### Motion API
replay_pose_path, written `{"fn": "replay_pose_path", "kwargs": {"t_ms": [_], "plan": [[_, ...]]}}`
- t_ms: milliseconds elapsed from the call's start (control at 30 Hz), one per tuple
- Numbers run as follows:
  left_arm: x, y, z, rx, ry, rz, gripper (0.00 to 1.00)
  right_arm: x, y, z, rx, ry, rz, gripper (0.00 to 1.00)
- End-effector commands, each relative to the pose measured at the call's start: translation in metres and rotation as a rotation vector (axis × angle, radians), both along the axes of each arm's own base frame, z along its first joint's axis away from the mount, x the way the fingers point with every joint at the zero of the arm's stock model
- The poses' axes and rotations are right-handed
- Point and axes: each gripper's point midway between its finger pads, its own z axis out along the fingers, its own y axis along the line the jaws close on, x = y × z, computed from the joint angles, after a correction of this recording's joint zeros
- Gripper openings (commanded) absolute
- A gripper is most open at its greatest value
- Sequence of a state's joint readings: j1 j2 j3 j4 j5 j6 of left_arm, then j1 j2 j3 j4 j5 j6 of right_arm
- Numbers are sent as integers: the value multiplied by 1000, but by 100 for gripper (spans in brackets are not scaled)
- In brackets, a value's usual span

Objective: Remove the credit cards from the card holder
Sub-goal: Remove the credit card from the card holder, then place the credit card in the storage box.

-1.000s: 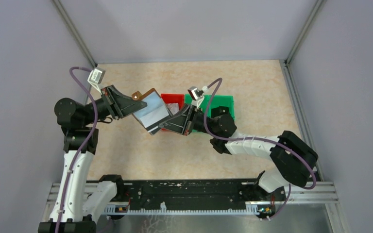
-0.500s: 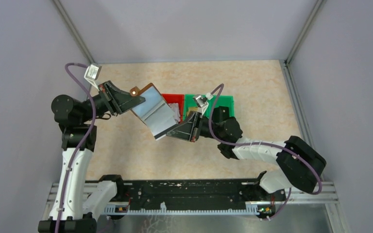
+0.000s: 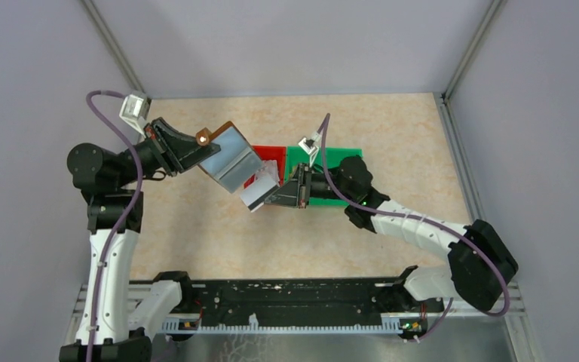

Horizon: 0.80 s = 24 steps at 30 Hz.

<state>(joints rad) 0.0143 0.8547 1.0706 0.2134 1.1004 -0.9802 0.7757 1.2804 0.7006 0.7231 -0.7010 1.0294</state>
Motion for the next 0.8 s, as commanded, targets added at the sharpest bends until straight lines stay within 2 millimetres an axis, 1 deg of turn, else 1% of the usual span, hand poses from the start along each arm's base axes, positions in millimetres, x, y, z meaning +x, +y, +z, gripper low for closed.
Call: {"fn": "replay_pose_path", "kwargs": {"t_ms": [0, 133, 300, 467, 600, 767], "plan": [[-9, 2, 25, 38, -142, 23, 0, 23, -1, -27, -204, -29, 2, 0], [-13, 1, 26, 47, -158, 17, 0, 55, -2, -56, -416, -50, -47, 0], [-19, 1, 28, 54, -177, 6, 0, 94, 1, -83, -646, -110, -75, 0], [-24, 0, 28, 60, -184, -8, 0, 128, 1, -112, -850, -138, -83, 0], [-26, -1, 27, 54, -180, -15, 0, 152, 3, -130, -948, -149, -95, 0], [-29, -1, 27, 47, -175, -29, 0, 169, 13, -156, -1005, -127, -80, 0]]}}
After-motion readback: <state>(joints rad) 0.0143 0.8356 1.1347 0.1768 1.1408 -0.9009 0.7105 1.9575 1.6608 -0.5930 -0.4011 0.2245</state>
